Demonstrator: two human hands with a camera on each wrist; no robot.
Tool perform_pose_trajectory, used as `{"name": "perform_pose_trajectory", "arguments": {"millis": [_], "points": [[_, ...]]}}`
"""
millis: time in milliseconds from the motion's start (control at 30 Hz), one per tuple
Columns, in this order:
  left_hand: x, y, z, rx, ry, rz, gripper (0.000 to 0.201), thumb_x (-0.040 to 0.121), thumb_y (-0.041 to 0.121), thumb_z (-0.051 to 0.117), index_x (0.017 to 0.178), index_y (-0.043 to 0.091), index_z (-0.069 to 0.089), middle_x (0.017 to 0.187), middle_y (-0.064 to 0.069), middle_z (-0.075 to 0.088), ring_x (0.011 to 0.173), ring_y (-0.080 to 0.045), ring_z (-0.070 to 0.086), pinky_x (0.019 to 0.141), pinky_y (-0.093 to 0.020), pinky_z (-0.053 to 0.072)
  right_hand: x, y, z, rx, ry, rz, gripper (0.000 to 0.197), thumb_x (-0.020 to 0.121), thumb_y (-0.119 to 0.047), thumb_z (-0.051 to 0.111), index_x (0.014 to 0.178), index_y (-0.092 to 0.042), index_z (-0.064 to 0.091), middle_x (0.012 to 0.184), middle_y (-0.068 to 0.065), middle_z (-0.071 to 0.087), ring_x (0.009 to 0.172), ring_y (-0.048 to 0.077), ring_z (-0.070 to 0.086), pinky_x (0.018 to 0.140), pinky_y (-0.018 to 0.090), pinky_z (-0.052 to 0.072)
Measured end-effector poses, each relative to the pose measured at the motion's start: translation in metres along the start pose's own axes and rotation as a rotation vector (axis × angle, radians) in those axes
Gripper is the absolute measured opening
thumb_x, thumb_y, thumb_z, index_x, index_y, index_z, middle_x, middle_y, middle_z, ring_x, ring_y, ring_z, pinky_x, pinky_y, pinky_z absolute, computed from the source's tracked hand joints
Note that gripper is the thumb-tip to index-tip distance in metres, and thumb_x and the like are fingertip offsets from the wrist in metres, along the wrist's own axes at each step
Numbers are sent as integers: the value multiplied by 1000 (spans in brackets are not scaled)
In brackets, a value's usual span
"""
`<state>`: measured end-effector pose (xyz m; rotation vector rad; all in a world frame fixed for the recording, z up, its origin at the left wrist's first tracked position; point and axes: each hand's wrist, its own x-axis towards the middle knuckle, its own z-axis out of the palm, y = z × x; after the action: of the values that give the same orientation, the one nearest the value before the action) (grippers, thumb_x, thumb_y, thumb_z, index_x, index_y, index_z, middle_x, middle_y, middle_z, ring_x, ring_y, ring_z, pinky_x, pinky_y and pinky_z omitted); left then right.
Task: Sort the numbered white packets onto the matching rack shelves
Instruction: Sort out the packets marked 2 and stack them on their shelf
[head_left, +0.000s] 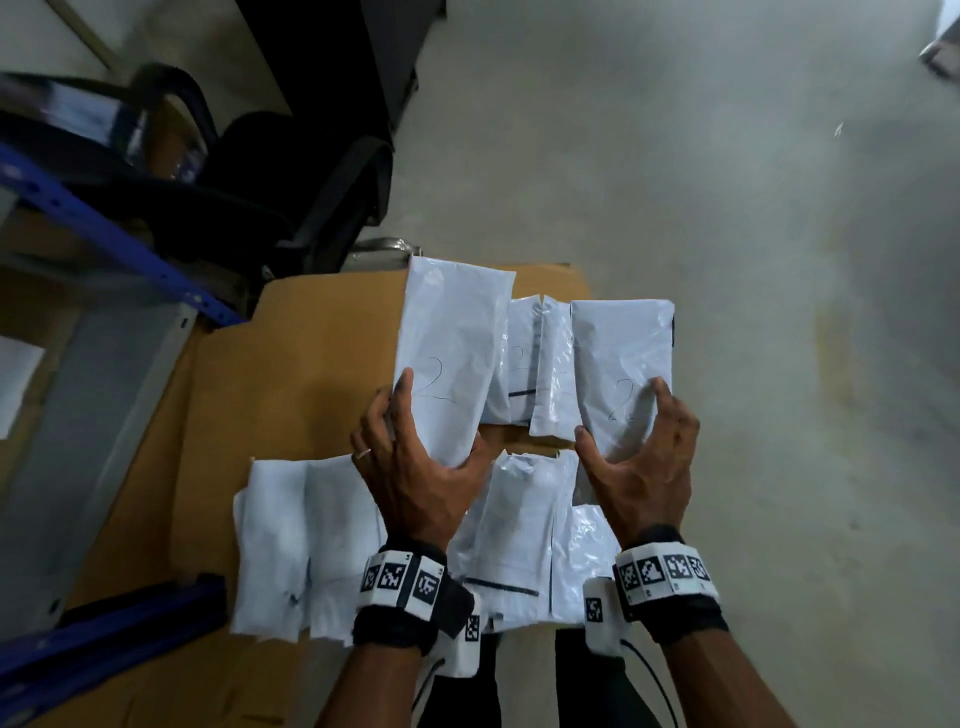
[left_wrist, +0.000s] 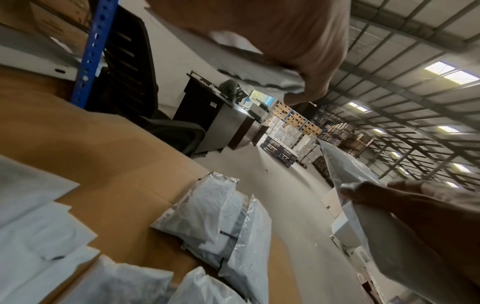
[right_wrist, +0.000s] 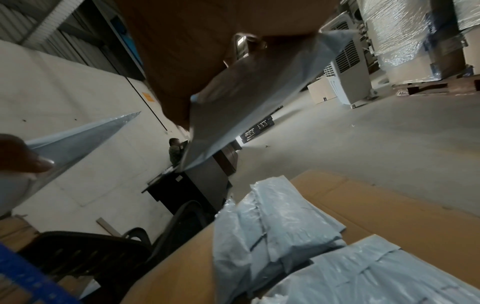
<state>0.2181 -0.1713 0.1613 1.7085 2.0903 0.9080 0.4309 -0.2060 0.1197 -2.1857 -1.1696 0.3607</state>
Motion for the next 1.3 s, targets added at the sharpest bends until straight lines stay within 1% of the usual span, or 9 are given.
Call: {"name": "perform_pose_trajectory", "arguments": {"millis": [167,267,500,667,733,833,900,1167,1300], "points": [[-9,13,-52,-68,-15,32,96,65,68,63,147,21,44,139,-7,45,125,-28,43,96,-55,45,-33,-41,-27,50,46,-21,100,73,-51,83,154,-22,32,149,8,38,140,29,41,101,55,52],[-16,17,-73,-77,-7,57,97,64,63,67,148,23,42,140,-6,44,126,-27,41,95,-57,45,-48,-61,-40,72,66,-46,101,73,-53,83,154,-20,32,148,7,39,139,28,42,102,52,51],[-49,20,-124,-94,90,72,97,63,57,70,149,20,44,140,-6,45,126,-29,45,100,-51,41,-85,-81,-64,129,13,-92,104,72,-61,80,154,-23,29,148,1,35,140,27,41,102,55,51],[-82,15,-169,-83,215,26,96,62,52,72,148,19,45,141,-6,45,128,-28,44,107,-38,27,-116,-100,-73,199,-61,-177,102,72,-53,87,152,-26,30,144,1,37,138,33,42,105,58,47],[-96,8,-188,-60,253,11,97,59,49,75,147,19,47,139,-6,46,125,-27,44,106,-38,28,-131,-111,-74,225,-89,-212,98,73,-47,88,151,-23,34,143,4,41,137,33,40,107,56,45],[-120,-10,-217,-22,315,-36,98,57,45,78,147,22,46,137,-4,47,124,-29,46,101,-50,41,-155,-131,-74,262,-150,-247,94,72,-43,89,149,-21,40,140,12,47,134,32,40,105,50,43],[-136,-24,-238,-18,359,-73,99,57,44,79,148,25,44,138,-3,46,126,-28,45,99,-53,44,-171,-144,-69,282,-190,-306,93,72,-41,89,149,-20,41,138,14,48,133,34,41,104,52,44],[-162,-83,-317,63,513,-187,98,59,49,80,148,27,43,140,0,47,127,-29,46,102,-53,43,-225,-210,-39,292,-322,-469,89,73,-44,88,146,-25,42,137,16,47,130,32,40,102,53,45],[-155,-120,-347,102,497,-237,102,62,61,76,151,36,33,144,3,42,127,-28,45,100,-53,44,-238,-244,-16,332,-340,-490,89,72,-39,89,146,-20,43,137,19,48,132,34,39,106,51,40]]}}
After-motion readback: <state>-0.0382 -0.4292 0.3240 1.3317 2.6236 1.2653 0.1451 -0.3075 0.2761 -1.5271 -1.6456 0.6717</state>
